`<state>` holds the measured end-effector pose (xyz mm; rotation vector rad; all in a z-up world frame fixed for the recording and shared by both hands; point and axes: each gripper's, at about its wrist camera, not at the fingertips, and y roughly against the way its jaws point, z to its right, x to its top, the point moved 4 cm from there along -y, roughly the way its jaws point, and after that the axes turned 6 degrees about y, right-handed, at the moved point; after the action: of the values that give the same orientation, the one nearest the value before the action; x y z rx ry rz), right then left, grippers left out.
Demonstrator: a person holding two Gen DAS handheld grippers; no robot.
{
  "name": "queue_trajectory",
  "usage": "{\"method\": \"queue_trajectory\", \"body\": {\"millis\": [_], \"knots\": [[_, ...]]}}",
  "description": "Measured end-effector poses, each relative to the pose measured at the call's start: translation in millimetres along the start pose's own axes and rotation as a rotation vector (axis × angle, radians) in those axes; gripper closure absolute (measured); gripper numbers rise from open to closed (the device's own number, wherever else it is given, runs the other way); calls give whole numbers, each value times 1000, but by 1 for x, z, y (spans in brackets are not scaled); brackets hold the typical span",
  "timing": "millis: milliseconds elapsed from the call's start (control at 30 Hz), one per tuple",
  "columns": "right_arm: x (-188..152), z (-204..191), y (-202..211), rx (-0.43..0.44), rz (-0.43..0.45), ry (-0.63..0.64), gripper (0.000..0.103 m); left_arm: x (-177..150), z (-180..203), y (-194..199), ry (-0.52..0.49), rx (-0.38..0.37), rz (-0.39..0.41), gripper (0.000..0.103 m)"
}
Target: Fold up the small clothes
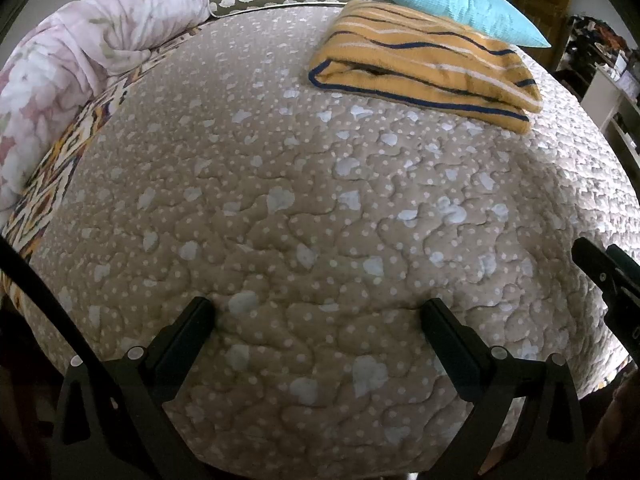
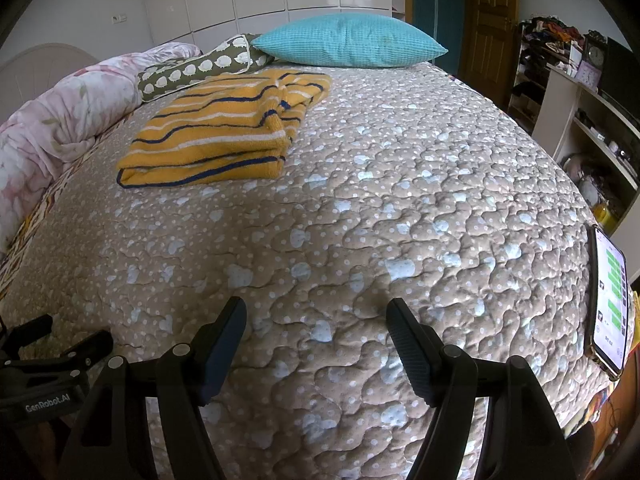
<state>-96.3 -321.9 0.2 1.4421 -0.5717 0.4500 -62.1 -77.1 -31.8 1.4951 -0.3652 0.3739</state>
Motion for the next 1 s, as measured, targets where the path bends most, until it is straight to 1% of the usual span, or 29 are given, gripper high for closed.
{"method": "queue_trajectory", "body": {"millis": [167, 233, 333, 500, 533, 567, 633, 700, 733, 767, 833, 867, 933, 1000], "knots": [[3, -1, -2, 6, 3, 3, 26, -1, 1, -1, 3, 9, 11, 0], [16, -2, -1, 14, 25, 10, 26, -1, 1, -1, 6, 9, 13, 0], [46, -5, 2, 37, 85, 28, 26, -2, 2, 0, 6, 10, 22, 0], [120, -11, -11, 95, 205, 37, 26, -4, 2, 2, 2, 8, 40, 0], [133, -12, -16, 107, 218, 42, 31, -5, 1, 2, 1, 6, 43, 0], [148, -15, -24, 123, 219, 52, 48, -5, 1, 2, 0, 3, 45, 0], [173, -18, -49, 147, 165, 54, 68, -6, 1, 3, -2, -4, 53, 0], [187, -19, -72, 161, 126, 36, 68, -6, 0, 3, -7, -9, 64, 0], [190, -17, -86, 143, 96, 29, 69, -6, 0, 3, -9, -12, 66, 0], [191, -15, -104, 121, 53, 25, 69, -7, -1, 3, -11, -15, 69, 0], [188, -9, -122, 131, 12, 2, 68, -7, -1, 3, -16, -21, 75, 0], [188, -5, -123, 141, 16, -19, 66, -7, -1, 3, -18, -23, 76, 0], [189, 0, -117, 162, 10, -44, 65, -7, -2, 3, -18, -23, 83, 0], [196, 4, -105, 155, 53, -56, 65, -8, -1, 3, -20, -16, 88, 0]]}}
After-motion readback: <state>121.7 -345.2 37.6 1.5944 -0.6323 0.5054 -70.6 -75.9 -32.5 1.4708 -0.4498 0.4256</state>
